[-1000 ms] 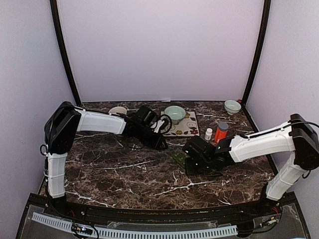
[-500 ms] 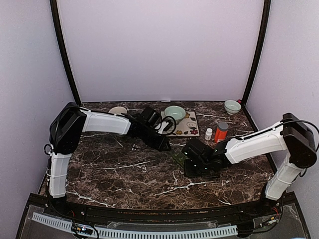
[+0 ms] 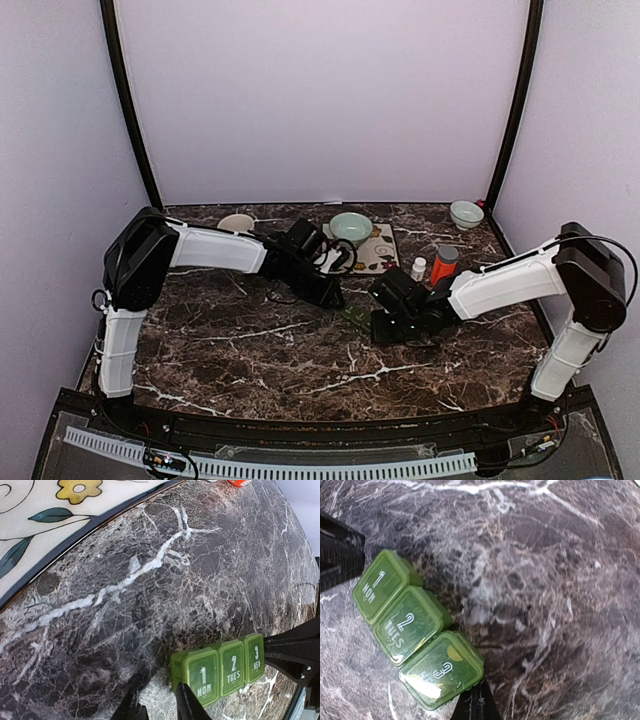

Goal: Sort the pills into containers
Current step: Adjust the pill container at the center of the board.

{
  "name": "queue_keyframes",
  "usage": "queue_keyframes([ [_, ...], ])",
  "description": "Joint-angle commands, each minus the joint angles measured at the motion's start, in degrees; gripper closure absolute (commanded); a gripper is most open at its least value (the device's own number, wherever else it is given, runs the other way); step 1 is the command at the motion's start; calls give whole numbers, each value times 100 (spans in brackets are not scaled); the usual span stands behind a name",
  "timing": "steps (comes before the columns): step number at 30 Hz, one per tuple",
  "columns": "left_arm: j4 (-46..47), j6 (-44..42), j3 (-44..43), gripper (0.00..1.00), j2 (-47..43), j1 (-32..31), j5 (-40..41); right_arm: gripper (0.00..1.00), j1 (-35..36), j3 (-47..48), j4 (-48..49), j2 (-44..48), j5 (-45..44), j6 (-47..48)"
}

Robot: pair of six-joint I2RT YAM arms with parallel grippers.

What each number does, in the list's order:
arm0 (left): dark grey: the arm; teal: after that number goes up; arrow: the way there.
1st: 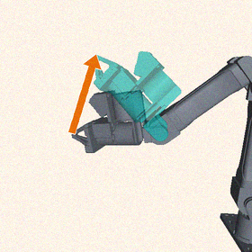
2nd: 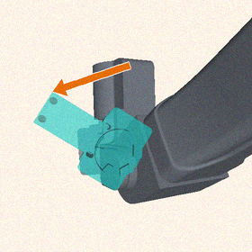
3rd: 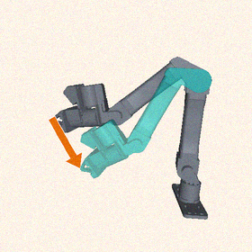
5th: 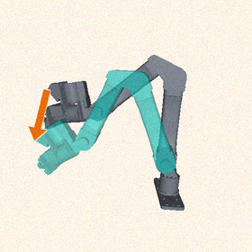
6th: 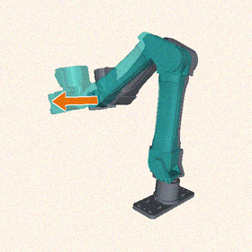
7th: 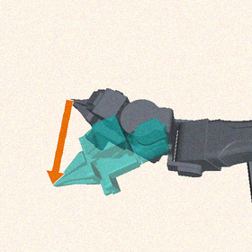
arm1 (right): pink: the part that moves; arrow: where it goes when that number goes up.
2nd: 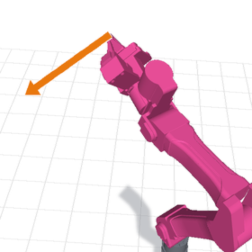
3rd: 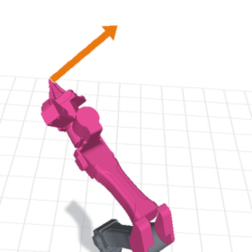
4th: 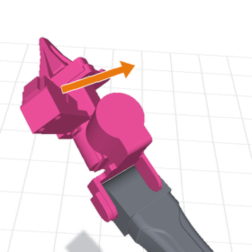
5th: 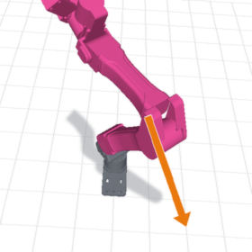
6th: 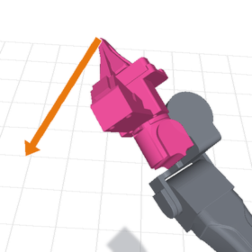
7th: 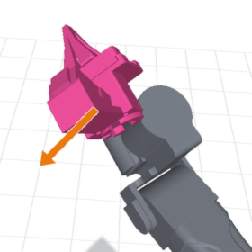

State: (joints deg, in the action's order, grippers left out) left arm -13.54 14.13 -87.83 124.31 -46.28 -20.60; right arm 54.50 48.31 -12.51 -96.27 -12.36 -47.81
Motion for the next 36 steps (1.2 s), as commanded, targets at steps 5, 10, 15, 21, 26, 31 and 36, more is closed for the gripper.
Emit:
queue_keyframes([
  [5, -165, -58, -67, 75, -29, -74, -36, 100, -253, 275, 117, -277, 59, 401],
  [10, -166, 50, 83, 75, -107, -83, 45, 100, -378, 477, 133, -421, 41, 626],
  [15, -126, 131, 285, 75, -258, -85, 191, 100, -508, 750, 83, -611, 83, 834],
  [21, -93, 199, 466, 75, -399, -83, 299, 100, -620, 982, 69, -808, 135, 1002],
  [26, -52, 277, 555, 75, -499, -83, 404, 100, -665, 1123, 26, -912, 188, 1117],
  [31, -43, 318, 570, 74, -544, -83, 502, 100, -694, 1189, -14, -959, 199, 1151],
  [36, -80, 365, 593, 73, -619, -74, 733, 100, -701, 1125, -117, -889, 104, 1111],
])
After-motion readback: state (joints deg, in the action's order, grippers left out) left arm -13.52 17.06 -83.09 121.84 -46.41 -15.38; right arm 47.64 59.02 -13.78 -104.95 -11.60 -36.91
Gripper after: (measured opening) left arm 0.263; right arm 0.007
